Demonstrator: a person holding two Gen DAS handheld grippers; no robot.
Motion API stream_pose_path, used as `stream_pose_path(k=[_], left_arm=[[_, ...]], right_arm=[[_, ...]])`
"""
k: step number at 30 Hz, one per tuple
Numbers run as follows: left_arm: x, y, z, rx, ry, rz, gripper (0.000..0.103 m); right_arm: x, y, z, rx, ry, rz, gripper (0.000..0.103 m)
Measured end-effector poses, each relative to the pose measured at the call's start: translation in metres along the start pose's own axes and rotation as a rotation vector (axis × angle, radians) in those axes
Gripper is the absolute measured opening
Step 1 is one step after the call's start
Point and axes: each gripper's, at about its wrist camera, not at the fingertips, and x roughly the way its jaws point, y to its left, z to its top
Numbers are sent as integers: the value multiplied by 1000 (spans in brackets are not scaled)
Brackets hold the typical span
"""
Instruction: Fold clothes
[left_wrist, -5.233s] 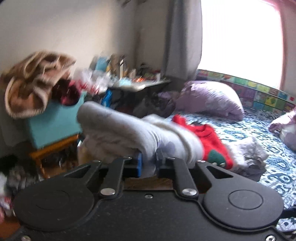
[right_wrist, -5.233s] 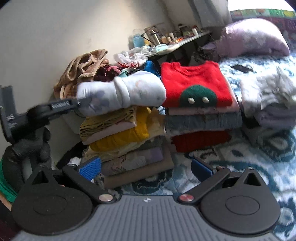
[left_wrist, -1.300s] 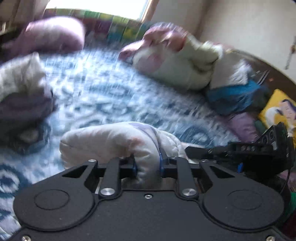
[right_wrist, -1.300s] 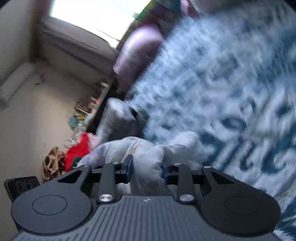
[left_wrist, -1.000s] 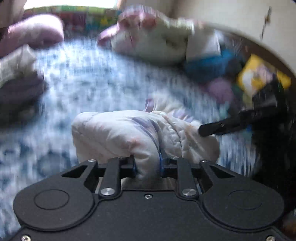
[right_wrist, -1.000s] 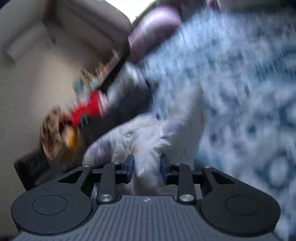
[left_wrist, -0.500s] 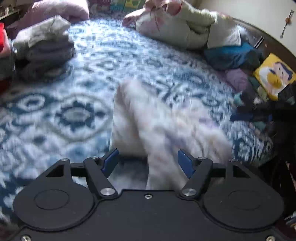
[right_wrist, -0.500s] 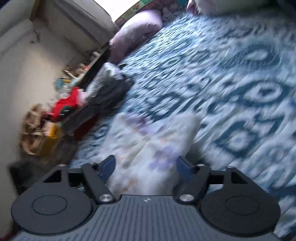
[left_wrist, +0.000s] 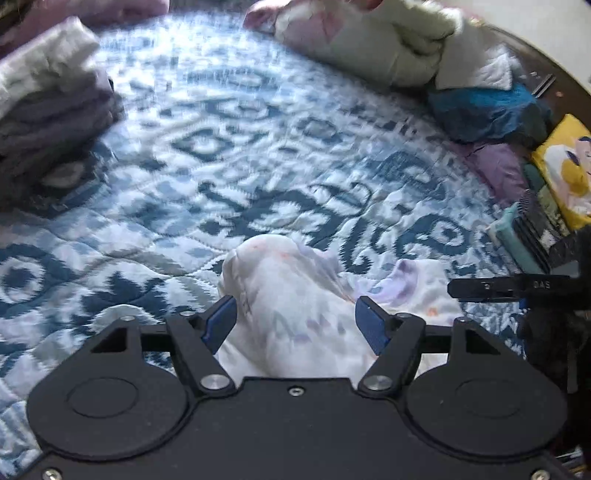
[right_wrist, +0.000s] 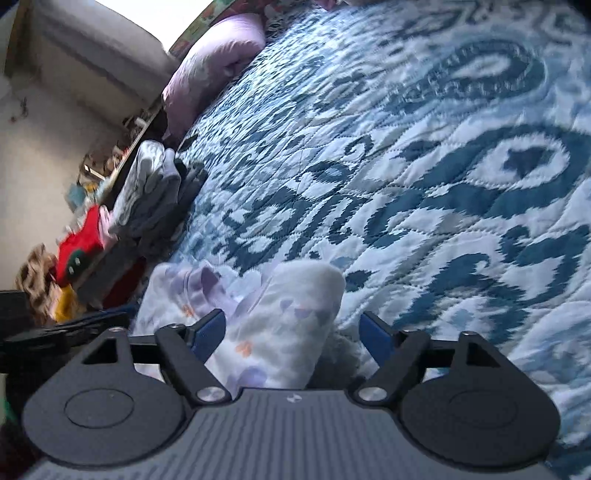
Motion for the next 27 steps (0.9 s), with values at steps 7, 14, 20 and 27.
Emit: stream_pose_path(k=[7,14,20,27], left_arm=[[30,-5,10,-4,59,-42,17],[0,-20,61,48,-39,-48,16],[-46,-41,136,124,-271,-5,16],[-129,-57,159,223,-668,-22,16]], right_arm=[[17,-4,6,19,7,76,19],[-17,31,45,-40,-101,158,16],[-36,80,114,-128,-221,141,14],[-105,145,164,-265,-515,210,14]])
